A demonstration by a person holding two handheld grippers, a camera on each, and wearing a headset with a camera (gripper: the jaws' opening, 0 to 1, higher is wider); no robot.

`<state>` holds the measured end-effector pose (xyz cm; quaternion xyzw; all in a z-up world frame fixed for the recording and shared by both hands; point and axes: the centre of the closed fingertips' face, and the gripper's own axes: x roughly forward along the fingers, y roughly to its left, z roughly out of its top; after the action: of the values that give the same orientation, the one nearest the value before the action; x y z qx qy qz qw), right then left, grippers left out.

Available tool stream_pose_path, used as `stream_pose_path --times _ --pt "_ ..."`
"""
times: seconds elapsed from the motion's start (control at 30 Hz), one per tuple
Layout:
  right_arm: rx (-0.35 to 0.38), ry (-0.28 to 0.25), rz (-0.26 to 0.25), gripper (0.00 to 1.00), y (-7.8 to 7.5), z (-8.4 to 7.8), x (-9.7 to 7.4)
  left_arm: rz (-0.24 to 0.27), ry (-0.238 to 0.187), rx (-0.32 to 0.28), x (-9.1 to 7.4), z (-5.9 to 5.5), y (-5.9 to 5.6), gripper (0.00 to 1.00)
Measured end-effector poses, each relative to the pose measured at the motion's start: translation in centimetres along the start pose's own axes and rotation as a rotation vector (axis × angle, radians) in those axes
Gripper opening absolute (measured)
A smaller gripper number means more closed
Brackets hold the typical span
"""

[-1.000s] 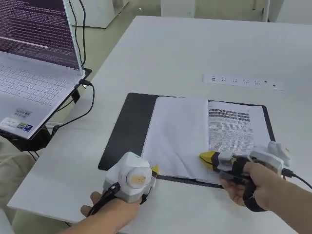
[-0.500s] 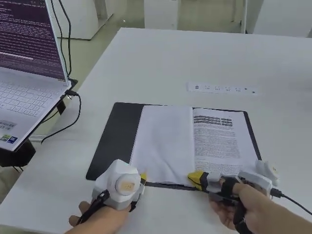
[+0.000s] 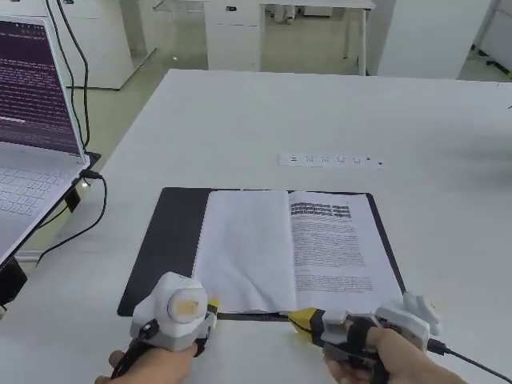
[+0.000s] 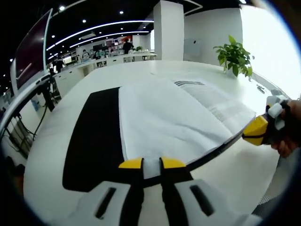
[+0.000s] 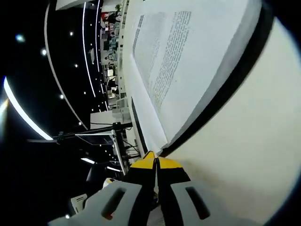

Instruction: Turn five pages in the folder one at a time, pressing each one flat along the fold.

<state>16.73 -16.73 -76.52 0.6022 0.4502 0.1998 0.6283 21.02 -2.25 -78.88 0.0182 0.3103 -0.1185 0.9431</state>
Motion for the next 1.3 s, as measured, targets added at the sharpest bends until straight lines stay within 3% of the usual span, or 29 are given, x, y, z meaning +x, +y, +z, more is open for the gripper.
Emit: stream_pose_path --times 0.1,0.2,0.27,0.4,0.5,0.63,0.73,0.87,1.0,1.13,1.2,1.27,1.3 --pt "-0.033 0.011 0.017 0.00 1.3 -0.7 -1.3 -0.014 0.019 -0.127 -0.6 -0.1 0.4 0.07" --pt "-0.056 -0.036 0.025 0.00 2.0 -0.4 -2.9 -0.011 0.063 -0.209 -1.5 -0.7 1.1 0.00" --pt "-0.130 -0.107 -0.032 0.00 1.7 0.4 -4.4 -0.038 0.058 -0.183 -2.4 -0.3 0.8 0.00" --pt "-0.323 -0.157 -0.122 0.00 2.3 0.4 -7.0 -0.063 0.007 -0.134 -5.0 1.9 0.1 0.00" --pt "-0.487 -0.211 -0.162 0.00 3.7 0.8 -8.9 -0.088 -0.051 -0.105 -7.2 3.8 -0.6 0.00" --pt "-0.689 -0.295 -0.235 0.00 5.2 1.8 -11.4 -0.061 -0.137 -0.024 -10.6 6.0 -0.5 0.00" --pt "-0.876 -0.327 -0.351 0.00 5.6 2.6 -13.6 -0.059 -0.173 -0.018 -12.3 6.8 -0.6 0.09" --pt "-0.983 -0.365 -0.409 0.04 6.1 3.4 -15.1 -0.042 -0.196 -0.027 -14.3 7.0 -0.5 0.15" --pt "-1.038 -0.397 -0.425 0.26 6.4 4.1 -15.9 -0.033 -0.201 -0.025 -15.3 6.5 -0.9 0.33" --pt "-1.099 -0.442 -0.427 0.67 6.9 4.5 -16.4 -0.029 -0.213 -0.024 -15.7 6.0 -1.4 0.63" --pt "-1.150 -0.485 -0.415 0.81 7.5 4.8 -16.8 -0.016 -0.241 0.035 -16.2 6.3 -1.6 0.72" --pt "-1.175 -0.527 -0.387 0.96 8.2 5.0 -17.2 -0.022 -0.240 0.044 -16.5 6.2 -1.9 0.79" --pt "-1.177 -0.570 -0.386 1.00 8.5 5.5 -17.8 -0.020 -0.253 0.056 -16.6 6.3 -2.0 0.87"
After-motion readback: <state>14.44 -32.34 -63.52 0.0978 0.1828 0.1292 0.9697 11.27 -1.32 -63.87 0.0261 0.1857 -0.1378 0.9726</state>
